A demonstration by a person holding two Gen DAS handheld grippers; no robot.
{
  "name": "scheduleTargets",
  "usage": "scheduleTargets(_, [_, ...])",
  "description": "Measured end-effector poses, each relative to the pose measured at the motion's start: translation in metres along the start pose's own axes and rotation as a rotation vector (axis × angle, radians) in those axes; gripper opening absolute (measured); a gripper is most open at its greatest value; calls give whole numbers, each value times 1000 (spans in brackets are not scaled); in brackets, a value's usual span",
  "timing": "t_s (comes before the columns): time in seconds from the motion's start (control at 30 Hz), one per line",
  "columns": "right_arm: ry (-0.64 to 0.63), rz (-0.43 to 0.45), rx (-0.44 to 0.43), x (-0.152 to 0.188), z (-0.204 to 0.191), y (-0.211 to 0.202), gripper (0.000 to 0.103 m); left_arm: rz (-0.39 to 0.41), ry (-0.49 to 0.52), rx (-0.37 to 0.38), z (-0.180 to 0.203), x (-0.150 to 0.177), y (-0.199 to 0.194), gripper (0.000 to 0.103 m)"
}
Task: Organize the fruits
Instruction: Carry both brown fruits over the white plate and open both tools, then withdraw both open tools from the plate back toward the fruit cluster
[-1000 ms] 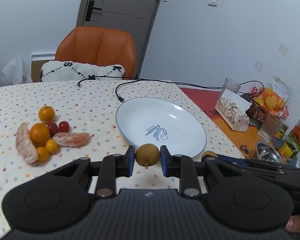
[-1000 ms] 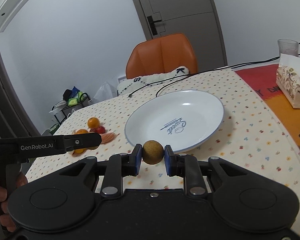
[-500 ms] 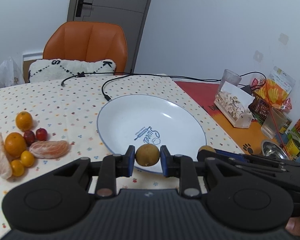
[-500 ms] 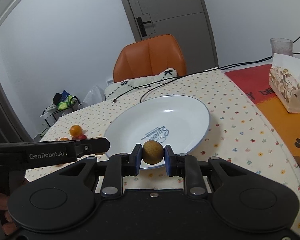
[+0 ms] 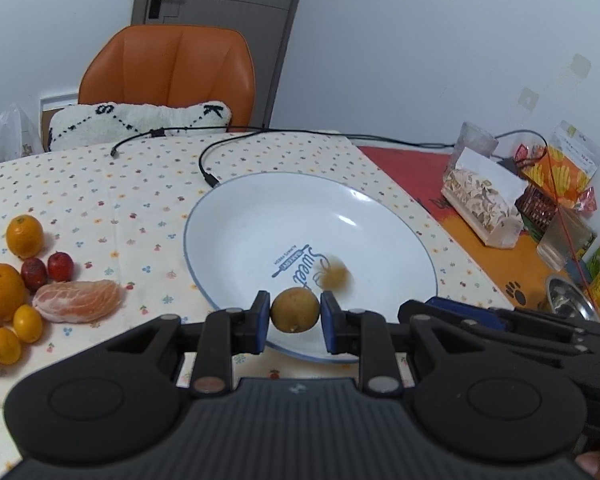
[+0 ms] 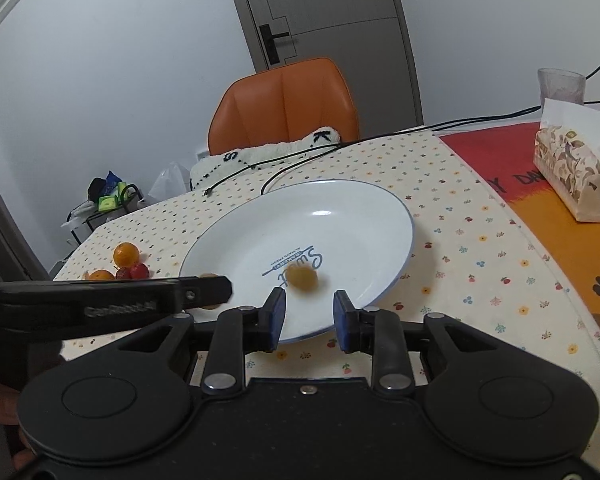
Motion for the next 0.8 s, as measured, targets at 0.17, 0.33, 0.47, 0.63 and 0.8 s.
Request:
scheduleTargets(0.17, [11,-3,17,3,2,-3,31,2,-2,-24,-4,0,-1,32])
scheduleTargets(0.33, [20,11,29,3,3,-9,49,48,7,-62,-9,-5,-21,82])
scheduleTargets(0.47, [14,31,27,2,-2,-15,59,77,-2,-71,-16,-7,-37,88])
scheduleTargets(0.63, [19,48,33,0,-7,-23,86,88,-42,-80,-28,-5,-56,90])
scheduleTargets(0.8, [44,124,49,-8,-9,-36,103,115,-37,-128,-41,-6,-79,94])
Point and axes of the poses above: each gripper's, at about its wrist camera, not at the fingertips, and y roughly the way its jaws point, z to its right, x to its underside, the point moved 10 cm from there along y, roughly the way its jaws point, and after that the axes turned 3 degrees about x, right-handed, at the moved point
